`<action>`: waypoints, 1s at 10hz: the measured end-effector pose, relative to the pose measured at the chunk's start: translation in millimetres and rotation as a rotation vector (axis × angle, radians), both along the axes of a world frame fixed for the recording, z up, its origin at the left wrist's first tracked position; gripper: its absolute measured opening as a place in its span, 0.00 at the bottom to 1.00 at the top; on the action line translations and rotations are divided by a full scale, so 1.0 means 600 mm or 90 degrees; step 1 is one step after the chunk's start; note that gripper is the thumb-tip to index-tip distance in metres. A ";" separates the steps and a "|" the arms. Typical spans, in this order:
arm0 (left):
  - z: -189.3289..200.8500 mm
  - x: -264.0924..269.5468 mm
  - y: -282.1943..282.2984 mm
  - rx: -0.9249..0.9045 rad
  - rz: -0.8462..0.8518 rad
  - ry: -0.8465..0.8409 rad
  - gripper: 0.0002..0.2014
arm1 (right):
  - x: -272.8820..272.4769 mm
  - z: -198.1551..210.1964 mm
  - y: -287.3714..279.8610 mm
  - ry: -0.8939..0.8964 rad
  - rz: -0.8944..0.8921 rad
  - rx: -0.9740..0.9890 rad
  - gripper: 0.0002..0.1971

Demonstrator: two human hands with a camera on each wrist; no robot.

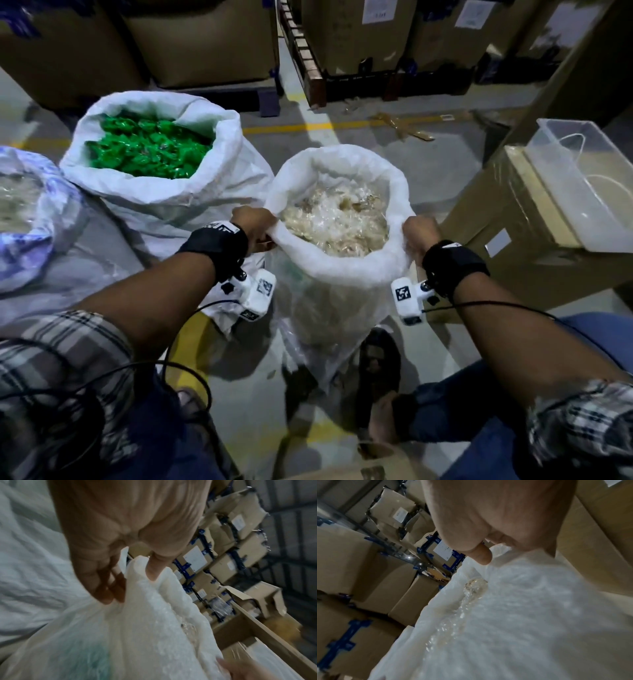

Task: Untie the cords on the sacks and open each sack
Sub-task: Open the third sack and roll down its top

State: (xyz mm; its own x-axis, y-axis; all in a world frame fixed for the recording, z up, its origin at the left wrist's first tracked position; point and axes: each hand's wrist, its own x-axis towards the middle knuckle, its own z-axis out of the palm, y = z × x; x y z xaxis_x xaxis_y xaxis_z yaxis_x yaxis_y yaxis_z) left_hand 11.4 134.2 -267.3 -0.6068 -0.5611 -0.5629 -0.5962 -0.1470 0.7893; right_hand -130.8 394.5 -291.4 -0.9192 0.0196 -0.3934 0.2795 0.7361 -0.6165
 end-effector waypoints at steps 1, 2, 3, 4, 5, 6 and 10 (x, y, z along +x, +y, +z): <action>0.004 0.010 0.014 0.007 0.002 -0.054 0.22 | 0.003 0.006 -0.007 -0.035 -0.073 -0.161 0.25; 0.009 0.033 0.033 0.075 -0.053 -0.109 0.27 | 0.010 0.014 -0.016 -0.042 -0.086 -0.162 0.29; 0.007 0.043 0.042 0.084 -0.017 -0.049 0.25 | 0.020 0.025 -0.014 -0.050 -0.083 -0.186 0.28; 0.015 0.041 0.034 0.091 0.041 0.031 0.20 | 0.030 0.042 -0.016 -0.021 -0.066 -0.094 0.40; 0.017 0.047 0.026 0.100 0.029 0.000 0.16 | 0.065 0.064 -0.016 0.066 0.068 0.122 0.49; 0.017 0.072 0.042 0.214 -0.112 -0.153 0.09 | 0.099 0.055 -0.003 -0.006 0.107 0.151 0.56; -0.001 0.038 0.028 0.125 0.058 0.111 0.12 | 0.065 -0.002 0.005 -0.168 -0.147 -0.361 0.23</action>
State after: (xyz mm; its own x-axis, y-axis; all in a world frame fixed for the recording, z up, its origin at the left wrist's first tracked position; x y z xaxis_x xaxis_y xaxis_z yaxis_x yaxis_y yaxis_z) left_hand 34.5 150.9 -267.9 -0.6563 -0.5086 -0.5573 -0.4310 -0.3535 0.8302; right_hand -92.0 397.5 -292.8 -0.7873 -0.0717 -0.6124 0.5862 0.2210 -0.7794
